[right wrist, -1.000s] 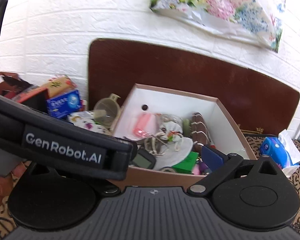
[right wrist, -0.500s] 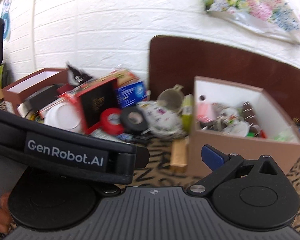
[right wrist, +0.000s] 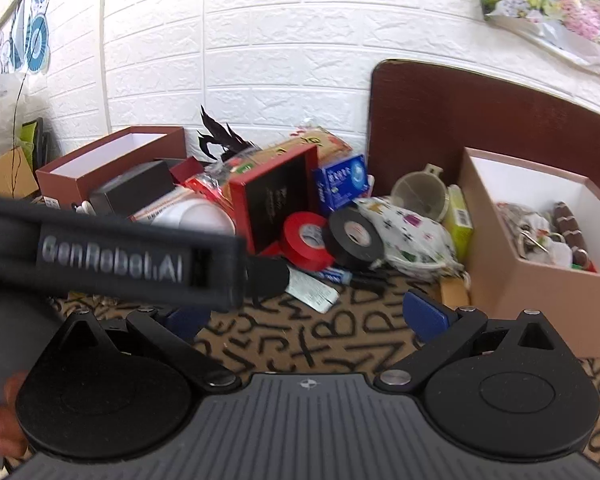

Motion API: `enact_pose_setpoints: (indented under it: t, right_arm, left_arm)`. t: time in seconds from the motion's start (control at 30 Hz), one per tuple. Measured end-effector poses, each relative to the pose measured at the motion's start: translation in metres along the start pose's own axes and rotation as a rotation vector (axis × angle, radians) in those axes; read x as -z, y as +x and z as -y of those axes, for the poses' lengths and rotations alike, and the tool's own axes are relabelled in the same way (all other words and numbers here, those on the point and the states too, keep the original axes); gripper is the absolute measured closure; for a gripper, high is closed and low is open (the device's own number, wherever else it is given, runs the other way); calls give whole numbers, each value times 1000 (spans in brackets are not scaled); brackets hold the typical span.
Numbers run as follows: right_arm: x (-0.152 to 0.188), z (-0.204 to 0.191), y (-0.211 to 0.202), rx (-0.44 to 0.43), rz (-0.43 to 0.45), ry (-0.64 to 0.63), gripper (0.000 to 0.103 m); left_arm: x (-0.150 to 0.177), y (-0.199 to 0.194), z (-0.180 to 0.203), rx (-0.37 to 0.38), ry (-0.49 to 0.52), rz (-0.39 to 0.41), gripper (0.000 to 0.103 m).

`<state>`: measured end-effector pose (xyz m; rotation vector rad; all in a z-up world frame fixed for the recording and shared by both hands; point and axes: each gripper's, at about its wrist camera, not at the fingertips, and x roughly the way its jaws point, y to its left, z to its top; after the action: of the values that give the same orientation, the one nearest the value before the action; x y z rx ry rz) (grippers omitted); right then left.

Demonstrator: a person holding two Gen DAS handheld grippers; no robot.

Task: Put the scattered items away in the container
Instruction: 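Withdraw both tools from the box back toward the pile, then reach into the pile and grasp the red-and-white gift box with left tool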

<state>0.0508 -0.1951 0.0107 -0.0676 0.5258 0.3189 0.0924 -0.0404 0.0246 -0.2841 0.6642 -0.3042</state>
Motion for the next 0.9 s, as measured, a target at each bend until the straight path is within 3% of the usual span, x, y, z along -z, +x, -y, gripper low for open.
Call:
enact_pose_setpoints:
  t: [0.2, 0.5, 0.8, 0.83, 0.9]
  right_arm:
    - [-13, -13, 33, -20, 0, -11, 7]
    - [-26, -24, 77, -87, -5, -11, 35]
    - [-34, -24, 112, -119, -10, -7, 50]
    - [-34, -24, 115, -124, -9, -8, 53]
    - [-34, -25, 121, -138, -12, -12, 62]
  left_arm:
    - [-24, 22, -19, -11, 7, 1, 10]
    - [-47, 58, -29, -34, 75, -33, 25]
    - [-58, 86, -48, -23, 66, -106, 55]
    - [-59, 87, -48, -17, 68, -112, 66]
    - [-60, 89, -47, -25, 86, -120, 61]
